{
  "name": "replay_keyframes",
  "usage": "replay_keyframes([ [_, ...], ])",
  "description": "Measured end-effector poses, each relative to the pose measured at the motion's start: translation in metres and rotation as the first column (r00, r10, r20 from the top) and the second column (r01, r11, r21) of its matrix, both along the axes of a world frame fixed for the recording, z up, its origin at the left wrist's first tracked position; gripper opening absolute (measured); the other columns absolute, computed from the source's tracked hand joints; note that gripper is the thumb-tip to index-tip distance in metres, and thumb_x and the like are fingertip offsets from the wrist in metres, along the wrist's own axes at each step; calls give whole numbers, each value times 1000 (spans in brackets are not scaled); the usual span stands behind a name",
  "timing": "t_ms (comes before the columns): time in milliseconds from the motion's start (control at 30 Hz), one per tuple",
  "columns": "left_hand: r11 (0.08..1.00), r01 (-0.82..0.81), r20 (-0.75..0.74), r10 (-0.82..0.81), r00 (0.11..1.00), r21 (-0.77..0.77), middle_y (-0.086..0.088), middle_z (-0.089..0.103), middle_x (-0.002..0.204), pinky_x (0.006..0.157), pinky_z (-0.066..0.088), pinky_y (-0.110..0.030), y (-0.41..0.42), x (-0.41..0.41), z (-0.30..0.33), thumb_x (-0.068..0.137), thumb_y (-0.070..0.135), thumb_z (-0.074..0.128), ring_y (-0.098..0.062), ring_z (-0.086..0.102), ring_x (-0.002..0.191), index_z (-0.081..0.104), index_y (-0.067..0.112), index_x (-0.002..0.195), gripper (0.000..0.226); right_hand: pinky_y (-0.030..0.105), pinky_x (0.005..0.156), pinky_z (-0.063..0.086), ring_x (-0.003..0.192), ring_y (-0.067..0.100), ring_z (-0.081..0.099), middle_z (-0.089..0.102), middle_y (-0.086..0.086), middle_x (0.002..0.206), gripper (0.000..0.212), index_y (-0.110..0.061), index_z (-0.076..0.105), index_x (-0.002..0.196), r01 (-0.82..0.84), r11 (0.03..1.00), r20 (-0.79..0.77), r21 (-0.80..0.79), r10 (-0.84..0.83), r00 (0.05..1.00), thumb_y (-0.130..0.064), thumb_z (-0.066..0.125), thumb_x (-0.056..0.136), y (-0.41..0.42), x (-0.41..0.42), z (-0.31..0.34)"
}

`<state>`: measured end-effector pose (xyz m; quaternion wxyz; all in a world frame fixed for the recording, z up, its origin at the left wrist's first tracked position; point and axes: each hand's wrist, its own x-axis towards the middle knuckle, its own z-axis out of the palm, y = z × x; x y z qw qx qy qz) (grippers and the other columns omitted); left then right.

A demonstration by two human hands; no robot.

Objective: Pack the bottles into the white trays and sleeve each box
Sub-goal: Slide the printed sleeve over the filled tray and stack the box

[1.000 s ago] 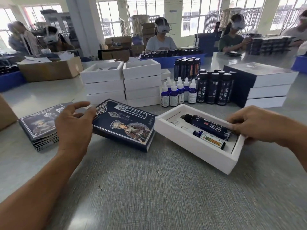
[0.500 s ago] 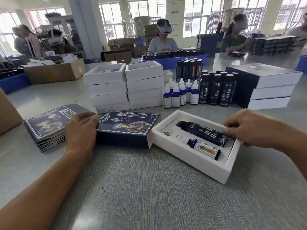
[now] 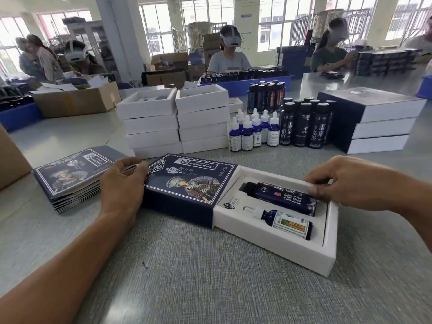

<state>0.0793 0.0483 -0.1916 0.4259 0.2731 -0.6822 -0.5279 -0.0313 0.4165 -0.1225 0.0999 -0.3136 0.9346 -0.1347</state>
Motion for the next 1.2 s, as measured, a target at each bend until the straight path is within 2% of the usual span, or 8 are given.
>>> replay_keyframes([
  [200,1000,21,13,-21,1000,5,9,68,92,53,46,-6,0,-1,-1,90,30,72,7,66,66,66,31,93,6,41,81,54,81,12,63,71,-12,81,17,-41,75,89,-14,1000,5,-16,14,1000,-35,61,95,2,-3,-1],
  [300,1000,13,28,-14,1000,6,9,69,91,59,46,-13,0,-2,-2,89,31,72,3,66,70,66,31,88,6,40,82,54,81,10,63,70,-14,80,17,-44,75,89,-17,1000,5,-23,17,1000,-34,62,95,3,-4,-1],
  [533,999,48,67,-49,997,22,8,70,91,65,47,-17,0,-2,0,90,30,71,-5,65,78,67,28,84,7,36,76,52,76,11,63,69,-15,73,20,-45,74,83,-5,1000,4,-31,5,1000,-35,62,95,3,-5,0],
  [667,999,42,46,-42,998,-5,10,70,91,60,46,-9,4,-2,3,90,32,70,3,65,74,67,30,88,5,40,79,54,78,12,64,70,-15,76,19,-46,74,86,-1,1000,-6,-25,1,1000,-35,61,95,3,-4,0],
  [800,996,82,83,-80,993,-20,8,71,93,69,48,-17,6,-3,3,90,34,70,-5,67,82,68,29,90,5,40,79,54,79,11,64,70,-14,78,18,-45,75,87,8,1000,-24,-21,-9,1000,-36,62,95,3,-3,-1],
  [1000,994,79,164,-65,984,-81,9,69,89,62,43,-14,8,-4,2,93,33,67,1,63,71,66,30,82,12,29,59,48,59,6,57,66,-16,64,19,-39,75,84,50,999,-111,-7,-51,992,-32,62,95,-3,-1,-4],
  [1100,969,101,283,-34,959,-227,7,64,103,73,43,-19,14,-4,4,94,38,64,-8,60,87,64,28,101,12,26,51,44,53,7,54,63,-9,60,21,-33,72,78,66,998,-157,9,-64,986,-32,61,95,-13,9,-6],
  [1200,921,67,373,88,924,-383,-7,50,127,90,39,-33,25,-4,7,94,47,60,-14,47,104,50,24,133,47,17,42,36,48,5,51,61,-7,60,25,-25,68,71,63,998,-180,16,-59,982,-31,59,94,-27,25,-9],
])
